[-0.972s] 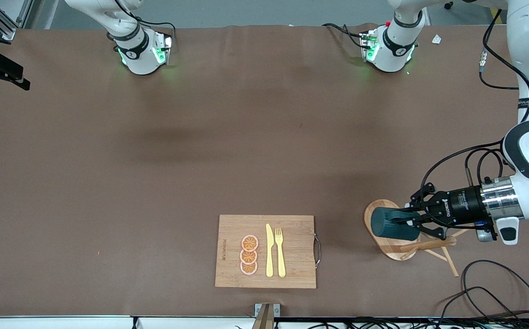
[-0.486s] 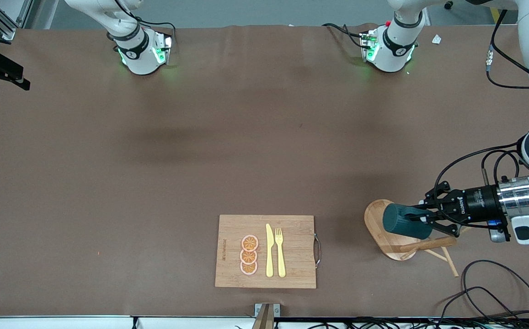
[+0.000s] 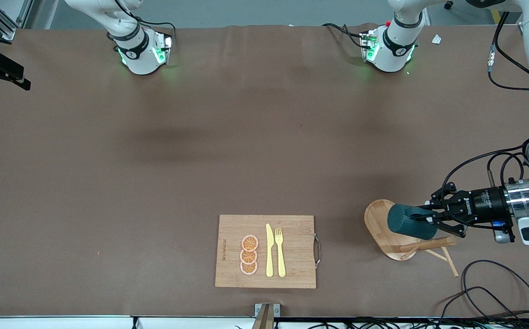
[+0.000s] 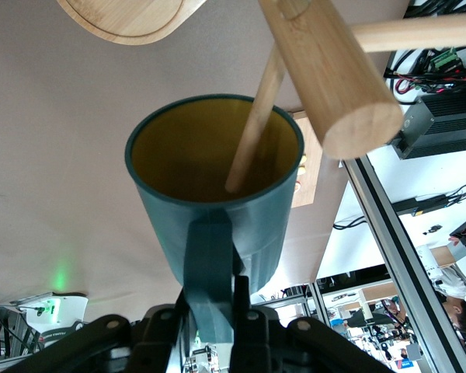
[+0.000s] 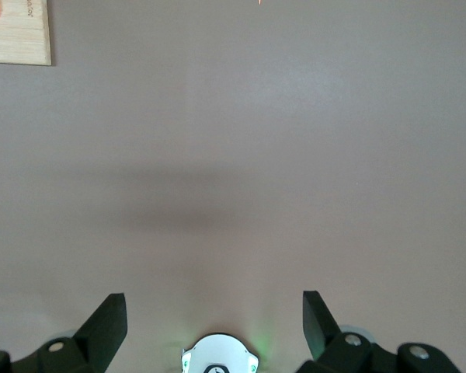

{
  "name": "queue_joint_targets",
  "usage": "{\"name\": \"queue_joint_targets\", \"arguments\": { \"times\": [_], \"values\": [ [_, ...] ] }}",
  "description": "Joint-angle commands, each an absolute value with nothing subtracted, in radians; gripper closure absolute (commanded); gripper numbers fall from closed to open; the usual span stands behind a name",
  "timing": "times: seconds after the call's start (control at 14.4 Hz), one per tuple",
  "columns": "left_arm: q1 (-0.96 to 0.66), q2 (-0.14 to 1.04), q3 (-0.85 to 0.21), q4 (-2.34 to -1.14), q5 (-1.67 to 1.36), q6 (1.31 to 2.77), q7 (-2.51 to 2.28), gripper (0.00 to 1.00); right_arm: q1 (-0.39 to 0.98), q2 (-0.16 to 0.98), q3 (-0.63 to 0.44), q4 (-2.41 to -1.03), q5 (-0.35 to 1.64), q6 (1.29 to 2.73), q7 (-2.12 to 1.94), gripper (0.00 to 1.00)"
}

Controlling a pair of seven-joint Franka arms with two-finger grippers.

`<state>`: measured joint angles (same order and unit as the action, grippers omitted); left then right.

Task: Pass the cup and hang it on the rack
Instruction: 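Lower the mug onto a rack peg with the left gripper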

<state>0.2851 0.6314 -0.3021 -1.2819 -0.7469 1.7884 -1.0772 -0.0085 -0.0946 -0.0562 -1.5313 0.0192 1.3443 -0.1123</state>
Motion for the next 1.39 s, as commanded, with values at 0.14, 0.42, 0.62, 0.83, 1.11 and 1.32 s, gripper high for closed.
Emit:
{"name": "queue_joint_targets", "arguments": {
  "times": [0.14, 0.42, 0.62, 0.83, 1.11, 1.32],
  "values": [
    [0.302, 0.656, -0.305, -1.269, -0.772, 1.775, -1.045, 0.97, -0.015, -0.126, -0.046, -1.562, 0.026, 1.353, -0.109, 0.0],
    [0.302, 0.666, -0.304, -1.27, -0.772, 1.779, -1.022, 0.97, -0.015, -0.126, -0.046, -1.562, 0.026, 1.353, -0.11, 0.0],
    [0.304, 0.672, -0.304, -1.269, -0.77, 1.782, -0.997, 0.96, -0.015, -0.126, -0.044, -1.56, 0.025, 1.351, -0.109, 0.0],
    [0.304, 0.676, -0.304, -1.269, -0.77, 1.786, -0.992, 0.95, -0.014, -0.126, -0.044, -1.56, 0.025, 1.351, -0.109, 0.0],
    [0.304, 0.677, -0.304, -1.267, -0.77, 1.793, -0.992, 0.95, -0.014, -0.126, -0.044, -1.56, 0.025, 1.351, -0.109, 0.0],
    [0.304, 0.68, -0.304, -1.267, -0.77, 1.804, -0.991, 0.94, -0.014, -0.126, -0.044, -1.56, 0.025, 1.351, -0.11, 0.0]
  ]
}}
